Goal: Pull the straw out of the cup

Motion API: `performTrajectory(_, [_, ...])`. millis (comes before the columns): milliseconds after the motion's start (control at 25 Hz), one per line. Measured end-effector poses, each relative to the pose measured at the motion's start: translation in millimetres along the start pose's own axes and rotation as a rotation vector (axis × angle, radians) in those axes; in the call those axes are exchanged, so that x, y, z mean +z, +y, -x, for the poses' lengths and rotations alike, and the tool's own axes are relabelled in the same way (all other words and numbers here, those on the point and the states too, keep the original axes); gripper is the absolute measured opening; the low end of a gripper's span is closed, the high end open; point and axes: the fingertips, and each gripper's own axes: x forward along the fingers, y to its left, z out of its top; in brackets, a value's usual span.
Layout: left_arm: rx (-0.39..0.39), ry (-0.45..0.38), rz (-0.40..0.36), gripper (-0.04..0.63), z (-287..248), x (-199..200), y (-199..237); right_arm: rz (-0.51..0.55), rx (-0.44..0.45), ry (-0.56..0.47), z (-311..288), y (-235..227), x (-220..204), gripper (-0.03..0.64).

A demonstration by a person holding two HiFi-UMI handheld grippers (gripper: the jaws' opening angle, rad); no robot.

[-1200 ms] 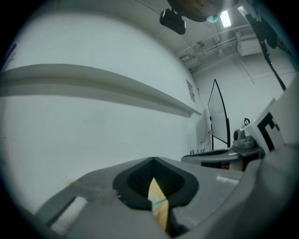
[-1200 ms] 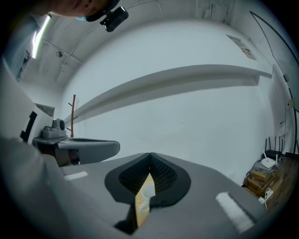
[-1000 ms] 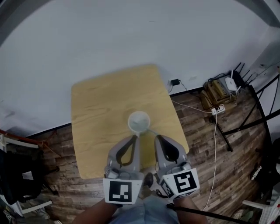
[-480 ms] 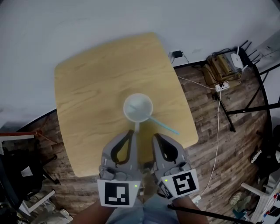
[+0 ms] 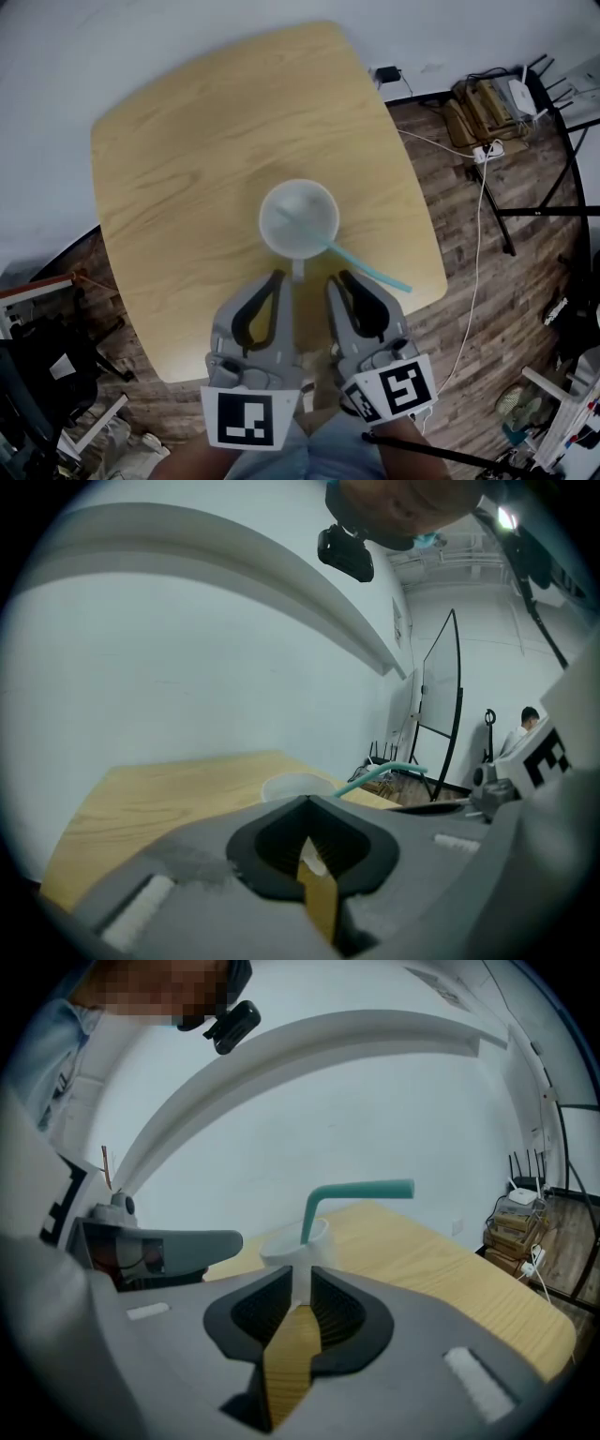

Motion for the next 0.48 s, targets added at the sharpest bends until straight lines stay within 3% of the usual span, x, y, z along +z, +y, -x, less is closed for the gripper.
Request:
performTrajectory(160, [-0.008, 0.006, -0.002, 0.018, -5, 1, 1, -0.035, 0.027, -0.015, -6, 2, 3, 0.172])
performTrajectory(480, [-0.022, 0.016, -0.003, 0.018, -10, 3, 2, -0.061, 0.002, -0.033, -12, -4, 10, 0.192])
